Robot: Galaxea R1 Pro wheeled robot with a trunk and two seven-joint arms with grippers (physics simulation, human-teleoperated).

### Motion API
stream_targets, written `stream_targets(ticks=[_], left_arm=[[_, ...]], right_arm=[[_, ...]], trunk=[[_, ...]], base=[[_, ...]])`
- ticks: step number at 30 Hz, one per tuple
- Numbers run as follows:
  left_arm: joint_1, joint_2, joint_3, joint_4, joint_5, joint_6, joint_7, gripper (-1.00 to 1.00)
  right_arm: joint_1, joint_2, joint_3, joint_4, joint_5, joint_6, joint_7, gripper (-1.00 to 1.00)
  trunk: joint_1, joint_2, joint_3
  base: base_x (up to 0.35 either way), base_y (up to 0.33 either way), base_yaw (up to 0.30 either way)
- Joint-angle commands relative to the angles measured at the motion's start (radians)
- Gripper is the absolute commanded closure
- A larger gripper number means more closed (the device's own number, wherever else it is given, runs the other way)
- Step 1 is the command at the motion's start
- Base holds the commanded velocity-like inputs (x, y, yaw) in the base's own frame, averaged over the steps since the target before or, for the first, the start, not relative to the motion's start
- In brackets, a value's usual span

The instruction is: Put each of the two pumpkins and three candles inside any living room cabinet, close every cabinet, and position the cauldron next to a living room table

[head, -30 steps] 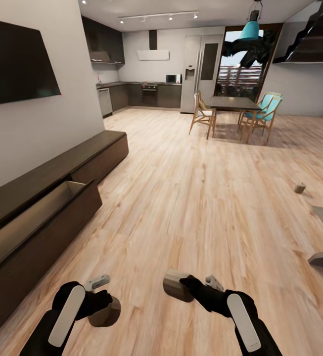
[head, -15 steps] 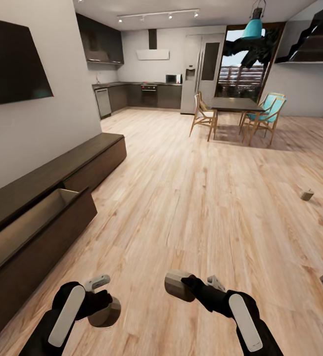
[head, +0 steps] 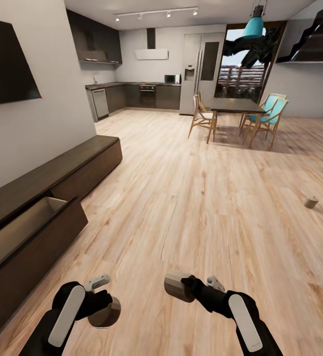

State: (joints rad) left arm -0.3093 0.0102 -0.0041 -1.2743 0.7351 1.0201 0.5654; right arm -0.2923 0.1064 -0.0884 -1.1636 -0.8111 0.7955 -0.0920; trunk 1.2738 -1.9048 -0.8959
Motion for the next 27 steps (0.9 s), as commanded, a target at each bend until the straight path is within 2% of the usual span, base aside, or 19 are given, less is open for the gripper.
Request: stream_targets(ticks=[1, 12, 27], left_arm=[[-0.001, 0.0, 0.0, -0.001, 0.012, 0.002, 0.01, 1.0], [-0.001, 0.001, 0.0, -0.001, 0.012, 0.002, 0.01, 1.0], [-0.001, 0.001, 0.0, -0.001, 0.012, 0.002, 0.01, 1.0]], right_arm=[[-0.001, 0.001, -0.002, -0.001, -0.017, 0.004, -0.009, 1.0], [-0.001, 0.002, -0.001, -0.002, -0.016, 0.002, -0.011, 1.0], [-0.001, 0.003, 0.001, -0.002, -0.016, 0.002, -0.011, 1.0]], trunk=[[0.0, 0.0, -0.001], [0.0, 0.0, -0.001], [0.0, 0.0, -0.001]], base=[[0.321, -0.139, 0.0], [0.32, -0.132, 0.0], [0.318, -0.01, 0.0]])
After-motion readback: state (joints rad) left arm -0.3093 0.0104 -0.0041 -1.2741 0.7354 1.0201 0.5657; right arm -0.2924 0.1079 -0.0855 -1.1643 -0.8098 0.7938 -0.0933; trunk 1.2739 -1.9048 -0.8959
